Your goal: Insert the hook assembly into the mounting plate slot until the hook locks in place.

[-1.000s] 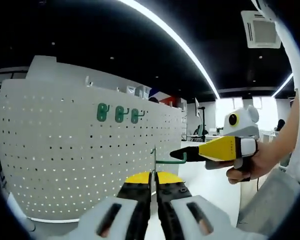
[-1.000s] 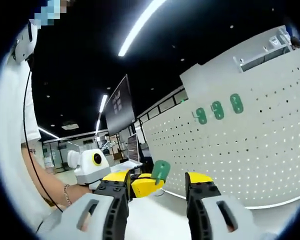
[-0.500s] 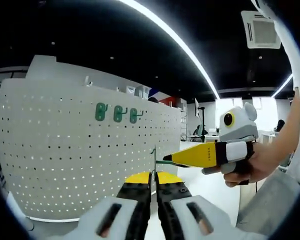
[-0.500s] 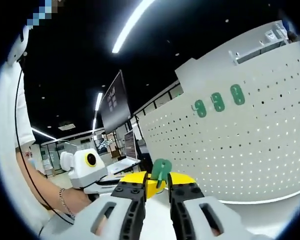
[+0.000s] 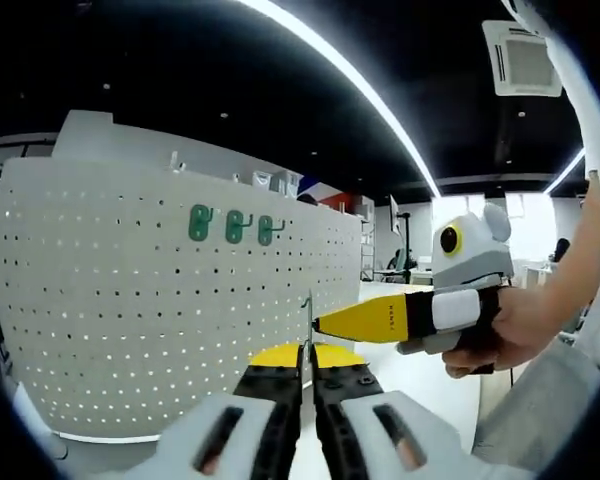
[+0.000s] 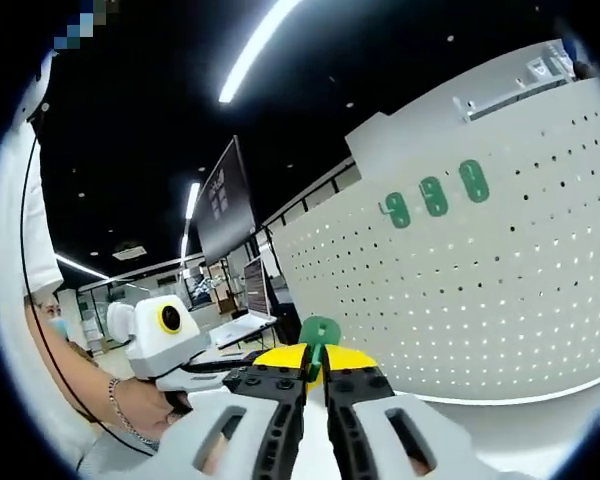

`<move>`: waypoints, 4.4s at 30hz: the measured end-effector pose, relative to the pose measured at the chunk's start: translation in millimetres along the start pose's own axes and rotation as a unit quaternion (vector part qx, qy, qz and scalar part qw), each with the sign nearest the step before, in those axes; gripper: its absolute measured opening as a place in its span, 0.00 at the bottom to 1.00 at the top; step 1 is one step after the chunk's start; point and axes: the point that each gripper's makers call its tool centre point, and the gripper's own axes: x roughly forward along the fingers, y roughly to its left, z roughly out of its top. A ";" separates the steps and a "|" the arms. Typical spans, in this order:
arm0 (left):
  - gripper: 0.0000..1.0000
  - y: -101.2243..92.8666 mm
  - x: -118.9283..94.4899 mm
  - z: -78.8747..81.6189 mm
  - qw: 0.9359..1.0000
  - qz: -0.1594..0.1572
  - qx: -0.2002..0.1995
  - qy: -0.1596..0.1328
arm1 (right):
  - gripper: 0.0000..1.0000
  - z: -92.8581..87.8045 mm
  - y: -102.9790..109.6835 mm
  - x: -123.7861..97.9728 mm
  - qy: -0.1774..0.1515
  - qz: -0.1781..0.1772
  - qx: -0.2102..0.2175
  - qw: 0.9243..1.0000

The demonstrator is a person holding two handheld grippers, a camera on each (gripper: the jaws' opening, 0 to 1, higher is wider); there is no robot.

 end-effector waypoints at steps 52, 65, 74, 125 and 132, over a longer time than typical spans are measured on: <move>0.88 -2.6 7.6 -15.7 0.999 -0.008 -0.008 0.048 | 0.00 2.8 0.5 3.1 -0.006 -0.009 0.033 0.999; 0.86 0.2 5.3 -18.9 0.998 -0.005 -0.009 0.057 | 0.00 21.8 -19.6 -7.2 0.011 -0.105 -0.127 0.986; 0.85 0.2 4.9 -20.1 0.998 -0.003 -0.009 0.058 | 0.00 32.9 -31.4 -7.5 0.002 -0.125 -0.132 0.983; 0.81 24.9 -28.3 -21.1 0.996 0.050 -0.010 0.073 | 0.00 151.5 -180.9 -20.1 -0.067 -0.276 -0.178 0.942; 0.80 25.6 -28.4 -21.5 0.996 0.052 -0.011 0.075 | 0.00 152.0 -182.7 -13.1 -0.066 -0.275 -0.188 0.941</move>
